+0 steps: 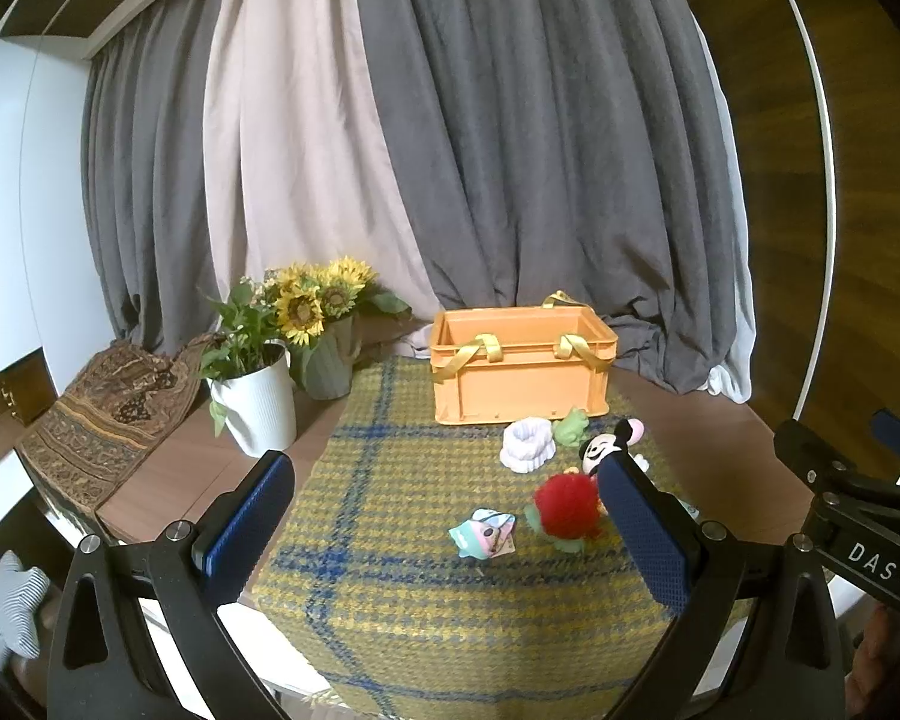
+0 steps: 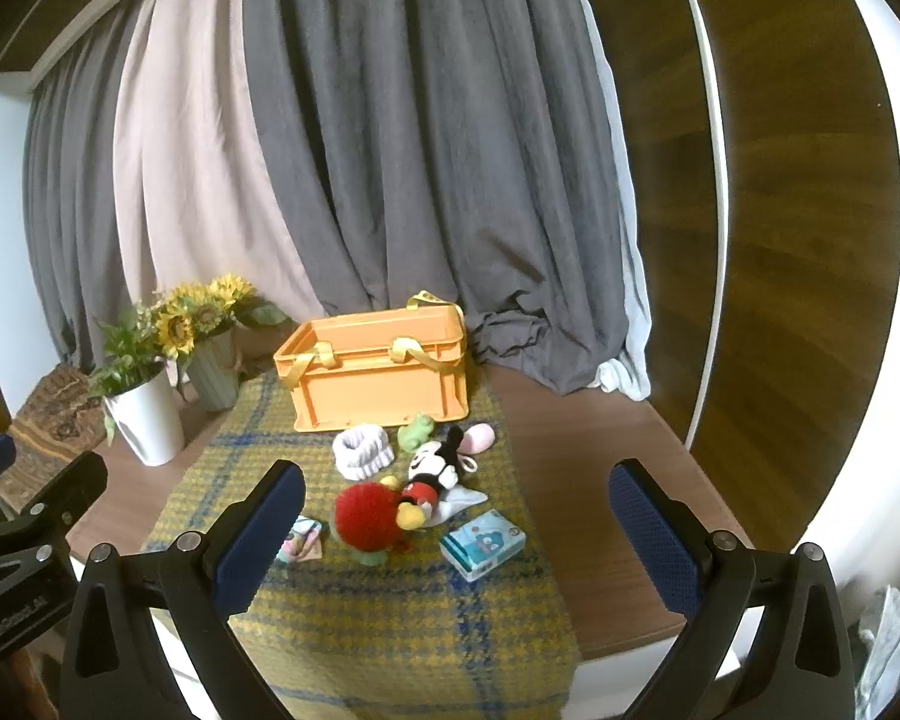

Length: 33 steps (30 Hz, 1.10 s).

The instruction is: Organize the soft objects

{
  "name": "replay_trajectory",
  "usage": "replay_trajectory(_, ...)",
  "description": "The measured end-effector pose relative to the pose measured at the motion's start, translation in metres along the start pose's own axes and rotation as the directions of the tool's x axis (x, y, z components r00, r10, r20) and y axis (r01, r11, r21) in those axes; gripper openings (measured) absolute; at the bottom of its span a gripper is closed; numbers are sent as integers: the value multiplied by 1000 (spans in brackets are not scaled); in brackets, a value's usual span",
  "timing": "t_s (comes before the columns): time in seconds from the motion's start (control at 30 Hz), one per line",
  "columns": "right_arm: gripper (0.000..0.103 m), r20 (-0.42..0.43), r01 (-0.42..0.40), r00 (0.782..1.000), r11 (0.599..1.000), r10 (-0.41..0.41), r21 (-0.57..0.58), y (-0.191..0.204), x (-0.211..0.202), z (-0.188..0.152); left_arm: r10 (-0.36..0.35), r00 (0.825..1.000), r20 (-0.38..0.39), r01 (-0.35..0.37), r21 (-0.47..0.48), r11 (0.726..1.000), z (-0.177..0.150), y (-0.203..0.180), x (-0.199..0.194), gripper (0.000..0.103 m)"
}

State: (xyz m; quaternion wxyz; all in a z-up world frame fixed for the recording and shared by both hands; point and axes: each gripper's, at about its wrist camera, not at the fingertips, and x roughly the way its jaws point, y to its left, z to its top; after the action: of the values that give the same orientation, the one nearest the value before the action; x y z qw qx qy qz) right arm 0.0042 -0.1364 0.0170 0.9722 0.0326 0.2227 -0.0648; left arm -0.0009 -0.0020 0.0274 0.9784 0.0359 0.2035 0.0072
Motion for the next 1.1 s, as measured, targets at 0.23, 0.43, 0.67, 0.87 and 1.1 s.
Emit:
replay_trajectory(0.23, 103, 5, -2, 1000, 1000, 2, -2, 0, 1, 0, 1, 1000, 12, -1, -2, 1000, -11, 0, -1, 103)
replay_trajectory(0.43, 102, 10, -1, 1000, 1000, 1, -1, -1, 3, 2, -4, 1000, 14, 4, -3, 1000, -12, 1, -1, 103)
replay_trajectory(0.67, 102, 16, -1, 1000, 1000, 1, -5, -3, 5, 2, -5, 1000, 15, 5, -5, 1000, -14, 1, -1, 103)
replay_trajectory(0.87, 102, 18, 0, 1000, 1000, 1, -4, -3, 5, 0, -7, 1000, 10, 7, -6, 1000, -11, -3, 2, 103)
replay_trajectory(1.1, 103, 15, 0, 1000, 1000, 0, -6, -3, 7, -1, -11, 1000, 8, 11, -9, 1000, -9, -5, 4, 103)
